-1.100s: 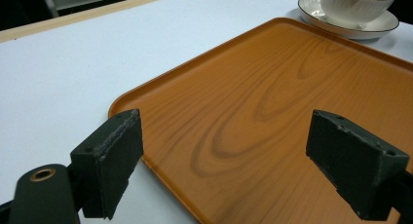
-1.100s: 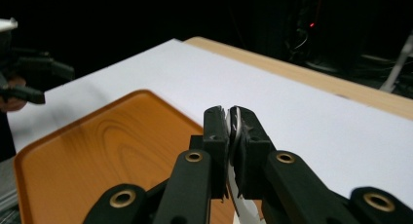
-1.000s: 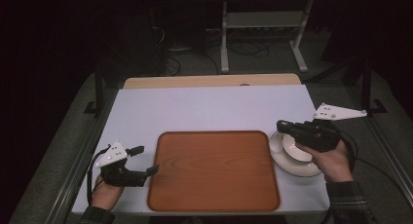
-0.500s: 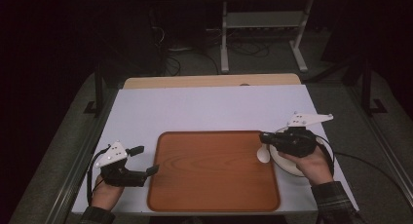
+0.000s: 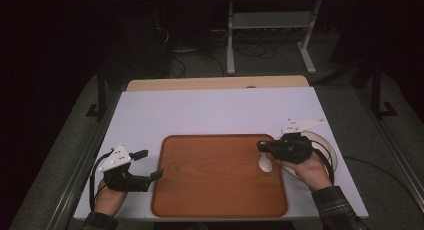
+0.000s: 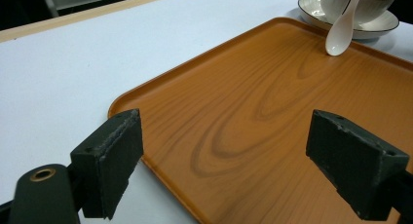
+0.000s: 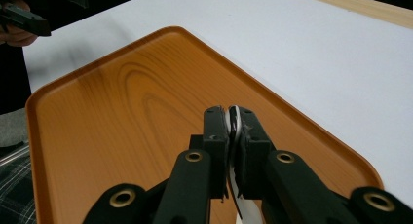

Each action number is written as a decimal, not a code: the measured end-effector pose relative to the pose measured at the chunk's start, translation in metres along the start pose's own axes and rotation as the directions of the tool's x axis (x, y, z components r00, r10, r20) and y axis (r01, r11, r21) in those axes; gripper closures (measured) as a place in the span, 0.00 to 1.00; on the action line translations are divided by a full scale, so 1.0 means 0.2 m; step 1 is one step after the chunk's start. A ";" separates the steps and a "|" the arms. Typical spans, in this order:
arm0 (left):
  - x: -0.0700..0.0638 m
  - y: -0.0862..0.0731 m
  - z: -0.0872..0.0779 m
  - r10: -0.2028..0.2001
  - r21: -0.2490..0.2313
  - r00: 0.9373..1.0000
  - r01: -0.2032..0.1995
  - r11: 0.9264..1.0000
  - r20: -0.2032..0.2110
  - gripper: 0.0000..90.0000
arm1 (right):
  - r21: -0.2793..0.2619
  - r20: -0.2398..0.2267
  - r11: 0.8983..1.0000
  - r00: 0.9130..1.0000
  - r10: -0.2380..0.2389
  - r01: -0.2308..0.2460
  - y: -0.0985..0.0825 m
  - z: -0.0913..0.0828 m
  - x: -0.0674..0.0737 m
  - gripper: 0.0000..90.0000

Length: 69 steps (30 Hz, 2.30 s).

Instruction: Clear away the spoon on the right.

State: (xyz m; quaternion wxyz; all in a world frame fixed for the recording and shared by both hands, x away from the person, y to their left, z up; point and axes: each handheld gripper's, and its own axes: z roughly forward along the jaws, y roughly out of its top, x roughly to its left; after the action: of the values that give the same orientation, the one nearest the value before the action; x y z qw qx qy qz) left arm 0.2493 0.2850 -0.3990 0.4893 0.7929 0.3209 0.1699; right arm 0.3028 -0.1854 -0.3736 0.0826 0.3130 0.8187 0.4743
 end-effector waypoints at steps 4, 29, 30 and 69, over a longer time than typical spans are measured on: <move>0.00 0.00 0.00 0.002 0.002 1.000 -0.002 1.000 0.003 0.14 | 0.007 -0.016 1.000 1.000 -0.006 0.006 0.01 0.05 0.01 0.93; 0.00 0.00 0.00 0.000 0.003 1.000 0.000 1.000 0.005 0.14 | 0.163 -0.083 0.986 0.996 -0.033 0.046 -0.01 0.40 0.04 0.93; 0.00 0.00 0.00 0.000 0.003 1.000 0.000 1.000 0.006 0.14 | 0.177 -0.085 0.983 0.996 -0.036 0.051 -0.02 0.43 0.04 0.93; 0.00 0.00 0.01 -0.003 0.010 1.000 0.003 1.000 -0.004 0.14 | 0.297 -0.008 0.947 0.992 -0.127 0.124 -0.06 0.56 0.02 0.77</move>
State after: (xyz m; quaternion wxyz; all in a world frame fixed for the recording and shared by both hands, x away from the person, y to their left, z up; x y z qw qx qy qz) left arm 0.2502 0.2842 -0.4003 0.4851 0.7945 0.3239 0.1691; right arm 0.3428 -0.1072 -0.4432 0.0696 0.2718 0.8983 0.3381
